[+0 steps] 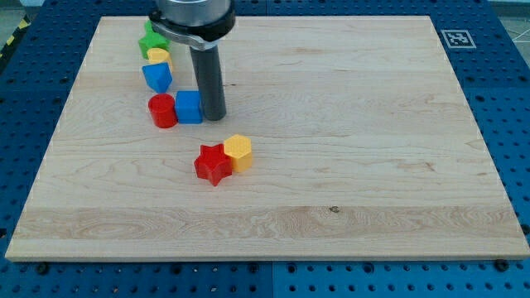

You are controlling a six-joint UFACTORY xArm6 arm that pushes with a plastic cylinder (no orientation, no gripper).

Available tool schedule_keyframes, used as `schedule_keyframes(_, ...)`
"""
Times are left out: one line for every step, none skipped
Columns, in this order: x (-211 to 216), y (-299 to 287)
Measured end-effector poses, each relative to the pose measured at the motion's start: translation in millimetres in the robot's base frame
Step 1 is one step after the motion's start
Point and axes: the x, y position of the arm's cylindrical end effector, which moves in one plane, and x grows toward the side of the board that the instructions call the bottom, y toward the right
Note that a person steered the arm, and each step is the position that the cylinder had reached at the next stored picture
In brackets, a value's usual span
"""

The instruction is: Push the red circle up a bit

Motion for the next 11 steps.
schedule_keyframes(26, 20)
schedule_keyframes(41, 21)
schedule_keyframes(41, -19)
schedule_keyframes(41, -52)
schedule_keyframes(37, -56)
schedule_keyframes(27, -68)
schedule_keyframes(27, -80)
schedule_keyframes(27, -82)
schedule_keyframes(25, -82)
schedule_keyframes(20, -82)
schedule_keyframes(13, -82)
